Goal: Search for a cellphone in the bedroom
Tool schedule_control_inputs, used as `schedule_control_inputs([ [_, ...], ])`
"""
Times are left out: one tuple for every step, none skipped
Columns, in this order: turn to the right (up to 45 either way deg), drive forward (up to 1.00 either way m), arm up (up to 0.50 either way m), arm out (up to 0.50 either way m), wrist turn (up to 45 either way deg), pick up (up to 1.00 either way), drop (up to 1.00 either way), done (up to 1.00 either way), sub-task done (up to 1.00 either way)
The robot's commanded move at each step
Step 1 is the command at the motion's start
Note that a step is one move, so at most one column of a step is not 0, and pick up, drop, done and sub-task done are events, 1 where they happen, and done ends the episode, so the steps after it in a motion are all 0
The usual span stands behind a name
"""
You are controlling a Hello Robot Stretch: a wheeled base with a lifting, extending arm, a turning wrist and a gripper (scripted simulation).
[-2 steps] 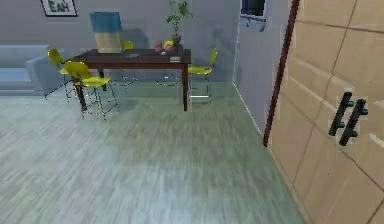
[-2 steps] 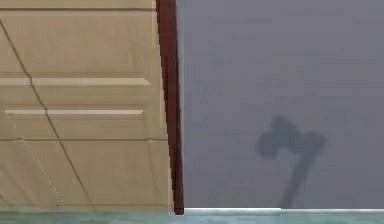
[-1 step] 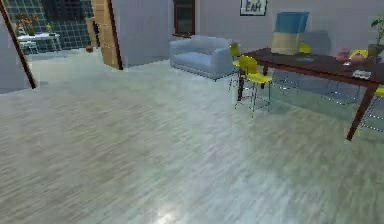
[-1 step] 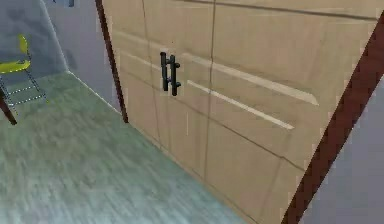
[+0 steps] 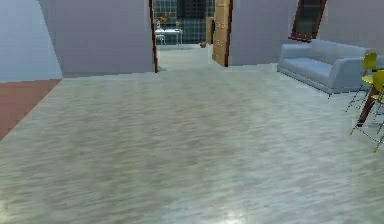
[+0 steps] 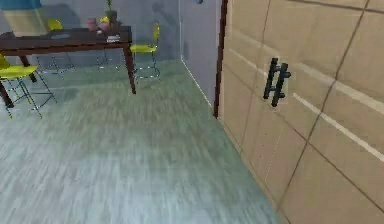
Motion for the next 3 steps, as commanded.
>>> schedule_control_inputs([
  [0.0, 1.00, 0.00, 0.00, 0.0, 0.00, 0.00, 0.00, 0.00],
  [0.0, 1.00, 0.00, 0.00, 0.0, 0.00, 0.00, 0.00, 0.00],
  [0.0, 1.00, 0.00, 0.00, 0.0, 0.00, 0.00, 0.00, 0.00],
])
